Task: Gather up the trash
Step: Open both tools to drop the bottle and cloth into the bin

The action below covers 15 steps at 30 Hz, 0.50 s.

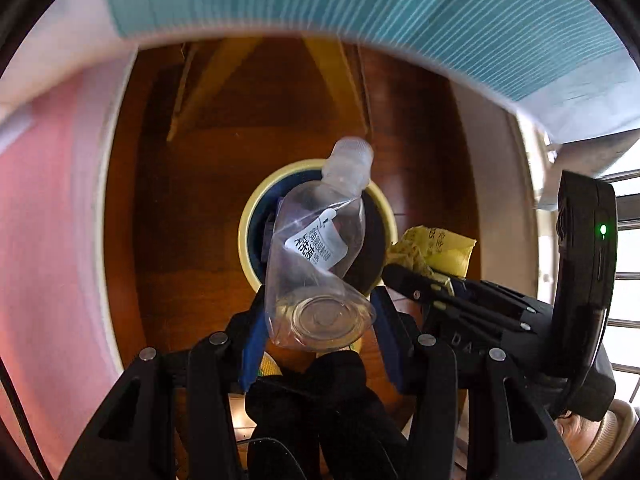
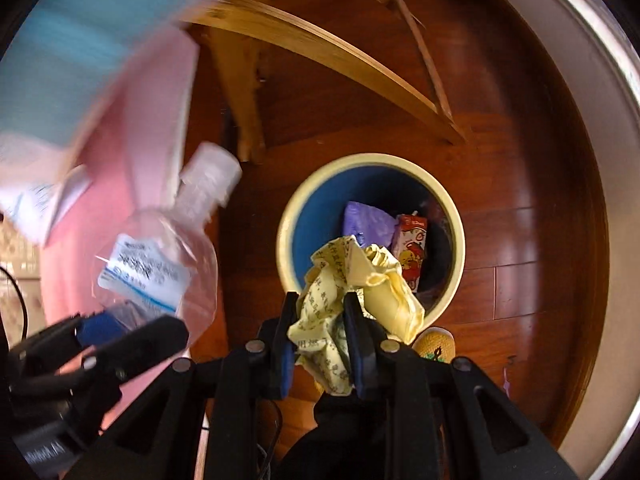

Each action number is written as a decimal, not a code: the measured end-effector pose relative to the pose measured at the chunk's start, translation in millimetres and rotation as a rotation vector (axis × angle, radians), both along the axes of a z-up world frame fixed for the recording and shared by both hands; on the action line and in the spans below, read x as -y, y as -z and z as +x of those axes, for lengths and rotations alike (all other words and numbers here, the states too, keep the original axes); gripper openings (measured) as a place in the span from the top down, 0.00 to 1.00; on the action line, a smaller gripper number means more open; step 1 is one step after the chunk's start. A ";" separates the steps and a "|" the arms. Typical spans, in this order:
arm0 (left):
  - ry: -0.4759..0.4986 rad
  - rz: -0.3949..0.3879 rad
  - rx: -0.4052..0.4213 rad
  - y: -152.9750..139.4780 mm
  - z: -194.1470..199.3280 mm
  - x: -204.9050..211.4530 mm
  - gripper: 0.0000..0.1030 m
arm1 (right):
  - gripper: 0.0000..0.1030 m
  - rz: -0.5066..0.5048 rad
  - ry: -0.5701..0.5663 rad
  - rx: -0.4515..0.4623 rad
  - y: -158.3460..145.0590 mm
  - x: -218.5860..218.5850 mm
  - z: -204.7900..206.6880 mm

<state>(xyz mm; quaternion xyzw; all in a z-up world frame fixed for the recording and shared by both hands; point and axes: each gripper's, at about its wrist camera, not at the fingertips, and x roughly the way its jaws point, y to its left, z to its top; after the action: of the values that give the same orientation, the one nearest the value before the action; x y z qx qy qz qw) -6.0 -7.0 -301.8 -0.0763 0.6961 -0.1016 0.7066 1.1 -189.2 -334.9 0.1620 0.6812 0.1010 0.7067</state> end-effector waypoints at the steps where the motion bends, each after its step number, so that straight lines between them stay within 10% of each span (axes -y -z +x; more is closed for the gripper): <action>1: 0.001 0.005 -0.006 11.4 2.1 3.2 0.54 | 0.76 -0.004 0.013 -0.005 9.4 2.1 3.5; 6: 0.004 0.030 -0.007 46.9 14.5 11.8 0.53 | 0.49 0.025 0.069 -0.046 49.6 12.4 16.6; 15: -0.053 0.082 -0.011 66.4 27.1 -2.7 0.30 | 0.47 0.005 0.065 -0.045 62.4 14.4 15.3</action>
<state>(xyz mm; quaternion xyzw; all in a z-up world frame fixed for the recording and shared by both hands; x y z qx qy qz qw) 21.0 -4.3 -368.2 -0.0664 0.7014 -0.0539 0.7076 16.3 -203.6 -397.3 0.1880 0.6912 0.0758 0.6937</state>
